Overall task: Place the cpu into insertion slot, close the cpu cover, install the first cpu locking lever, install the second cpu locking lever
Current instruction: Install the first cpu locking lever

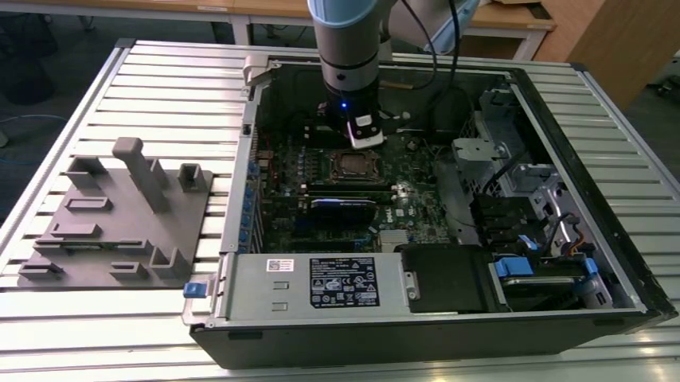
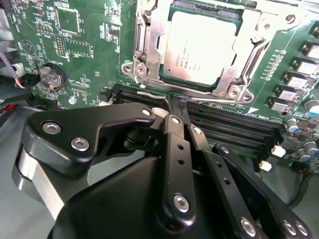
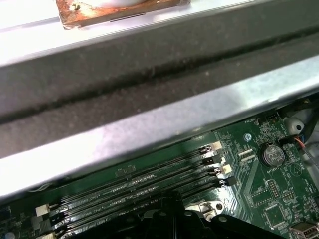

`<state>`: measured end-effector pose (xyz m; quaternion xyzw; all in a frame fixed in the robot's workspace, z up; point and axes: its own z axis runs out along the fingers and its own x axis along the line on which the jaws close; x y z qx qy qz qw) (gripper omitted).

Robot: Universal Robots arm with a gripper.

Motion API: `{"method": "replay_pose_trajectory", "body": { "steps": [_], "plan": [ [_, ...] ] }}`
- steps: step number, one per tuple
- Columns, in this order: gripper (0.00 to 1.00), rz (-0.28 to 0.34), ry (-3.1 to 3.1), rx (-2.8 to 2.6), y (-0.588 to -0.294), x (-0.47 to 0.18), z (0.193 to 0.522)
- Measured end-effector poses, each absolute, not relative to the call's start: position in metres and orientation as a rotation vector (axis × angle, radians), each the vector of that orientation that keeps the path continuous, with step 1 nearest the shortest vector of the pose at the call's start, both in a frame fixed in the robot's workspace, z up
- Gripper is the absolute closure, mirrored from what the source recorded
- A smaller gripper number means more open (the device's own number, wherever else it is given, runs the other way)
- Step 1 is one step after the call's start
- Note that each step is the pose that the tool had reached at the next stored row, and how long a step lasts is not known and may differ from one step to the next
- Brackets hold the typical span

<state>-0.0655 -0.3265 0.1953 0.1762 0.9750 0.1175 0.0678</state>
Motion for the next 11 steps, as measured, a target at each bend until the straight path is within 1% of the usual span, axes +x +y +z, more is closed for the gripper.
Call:
{"method": "replay_pose_trajectory", "body": {
  "steps": [4,11],
  "plan": [
    [0.90,0.334,2.937,0.531,-0.3261,-0.0654,0.1960],
    [0.90,0.325,2.935,0.537,-0.3252,-0.0654,0.1993]
  ]
}}
